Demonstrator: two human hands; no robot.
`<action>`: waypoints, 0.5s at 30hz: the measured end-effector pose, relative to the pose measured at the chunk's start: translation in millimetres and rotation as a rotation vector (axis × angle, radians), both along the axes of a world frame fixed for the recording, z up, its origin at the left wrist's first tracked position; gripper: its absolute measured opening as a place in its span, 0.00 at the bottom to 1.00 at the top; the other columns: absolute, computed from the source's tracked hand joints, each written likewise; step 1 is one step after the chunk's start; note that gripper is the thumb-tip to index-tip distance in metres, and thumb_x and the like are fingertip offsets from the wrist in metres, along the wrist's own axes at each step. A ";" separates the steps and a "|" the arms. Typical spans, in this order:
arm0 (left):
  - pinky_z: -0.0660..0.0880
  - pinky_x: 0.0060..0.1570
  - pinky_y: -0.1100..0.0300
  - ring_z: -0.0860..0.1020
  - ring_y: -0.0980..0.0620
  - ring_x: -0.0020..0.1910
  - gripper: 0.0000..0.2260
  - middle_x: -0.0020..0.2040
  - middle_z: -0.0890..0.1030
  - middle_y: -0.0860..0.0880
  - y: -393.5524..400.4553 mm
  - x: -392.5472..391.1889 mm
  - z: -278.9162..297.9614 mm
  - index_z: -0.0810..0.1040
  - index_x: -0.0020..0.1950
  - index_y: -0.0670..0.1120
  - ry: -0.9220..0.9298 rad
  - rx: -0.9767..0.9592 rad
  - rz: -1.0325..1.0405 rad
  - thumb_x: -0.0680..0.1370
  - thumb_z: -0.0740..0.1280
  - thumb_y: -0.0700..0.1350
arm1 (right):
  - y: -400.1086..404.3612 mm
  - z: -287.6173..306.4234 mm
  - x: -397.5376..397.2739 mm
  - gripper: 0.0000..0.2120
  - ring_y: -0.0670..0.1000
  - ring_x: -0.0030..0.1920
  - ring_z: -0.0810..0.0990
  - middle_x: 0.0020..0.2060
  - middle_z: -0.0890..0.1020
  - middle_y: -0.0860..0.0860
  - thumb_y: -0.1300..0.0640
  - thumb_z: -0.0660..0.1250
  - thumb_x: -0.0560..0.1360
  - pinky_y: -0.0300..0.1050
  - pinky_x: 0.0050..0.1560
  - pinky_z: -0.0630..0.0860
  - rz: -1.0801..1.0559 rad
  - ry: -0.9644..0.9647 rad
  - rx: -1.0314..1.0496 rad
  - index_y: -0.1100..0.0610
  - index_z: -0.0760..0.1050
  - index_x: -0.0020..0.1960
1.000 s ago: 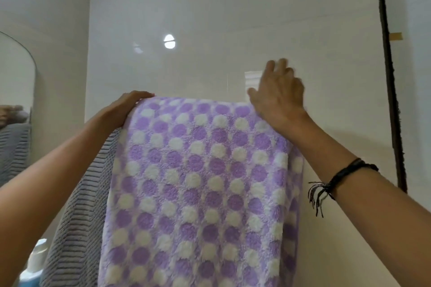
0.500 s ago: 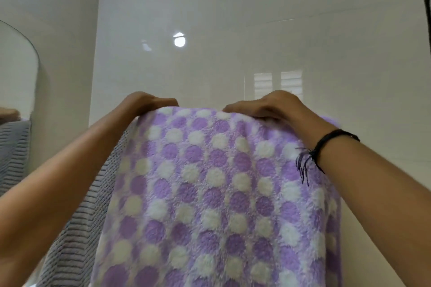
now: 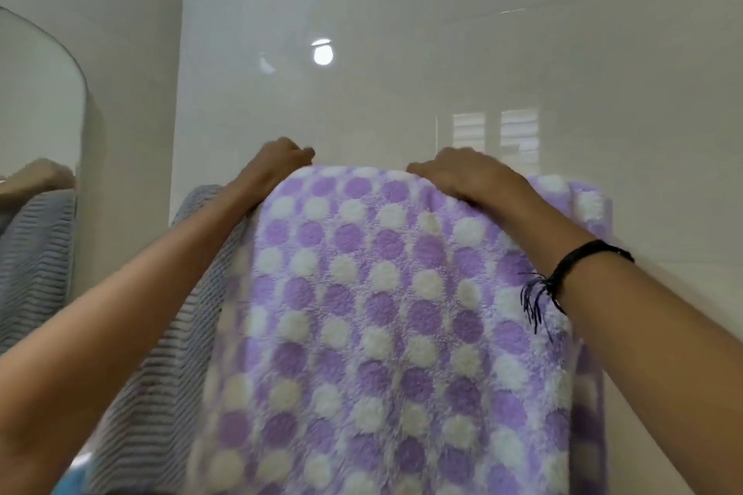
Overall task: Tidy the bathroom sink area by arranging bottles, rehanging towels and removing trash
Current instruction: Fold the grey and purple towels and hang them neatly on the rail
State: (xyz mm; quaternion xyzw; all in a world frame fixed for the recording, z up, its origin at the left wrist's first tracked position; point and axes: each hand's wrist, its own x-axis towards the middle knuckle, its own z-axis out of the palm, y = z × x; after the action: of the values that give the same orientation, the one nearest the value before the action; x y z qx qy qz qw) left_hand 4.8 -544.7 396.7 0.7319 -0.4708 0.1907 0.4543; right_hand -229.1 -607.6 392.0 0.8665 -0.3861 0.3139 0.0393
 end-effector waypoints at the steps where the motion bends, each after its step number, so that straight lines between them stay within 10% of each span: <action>1: 0.67 0.41 0.58 0.78 0.37 0.48 0.18 0.50 0.81 0.34 3.2 -4.0 -2.3 0.80 0.48 0.35 -0.082 -0.050 0.055 0.78 0.59 0.49 | 3.6 -5.8 3.3 0.22 0.60 0.60 0.74 0.62 0.75 0.60 0.45 0.54 0.78 0.46 0.49 0.65 -0.050 -0.068 -0.095 0.60 0.72 0.61; 6: 0.68 0.41 0.53 0.78 0.36 0.49 0.14 0.52 0.80 0.39 35.8 -31.6 -30.5 0.80 0.48 0.40 -0.530 -0.239 0.312 0.78 0.58 0.46 | 26.2 -32.7 13.9 0.12 0.62 0.50 0.80 0.49 0.82 0.62 0.62 0.55 0.78 0.45 0.41 0.64 -0.134 -0.230 -0.598 0.63 0.78 0.49; 11: 0.65 0.61 0.56 0.74 0.47 0.62 0.17 0.61 0.79 0.47 37.1 -65.2 -82.3 0.77 0.60 0.48 -0.531 -0.341 -0.007 0.77 0.55 0.51 | 26.8 -69.3 14.2 0.22 0.60 0.53 0.77 0.52 0.79 0.60 0.46 0.50 0.80 0.52 0.56 0.66 -0.096 -0.284 -0.709 0.61 0.74 0.56; 15: 0.60 0.69 0.47 0.70 0.50 0.67 0.21 0.65 0.76 0.51 19.4 -56.6 -85.9 0.72 0.66 0.52 -0.434 -0.337 -0.014 0.77 0.50 0.53 | 16.0 -57.9 11.8 0.26 0.59 0.41 0.76 0.42 0.81 0.61 0.42 0.50 0.79 0.51 0.47 0.66 -0.079 -0.229 -0.693 0.62 0.76 0.46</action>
State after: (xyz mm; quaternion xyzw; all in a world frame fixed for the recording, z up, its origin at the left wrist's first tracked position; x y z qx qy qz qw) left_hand -51.8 -525.3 310.8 0.5847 -0.5238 0.4154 0.4596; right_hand -217.2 -591.5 334.1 0.7453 -0.2920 0.5193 0.2993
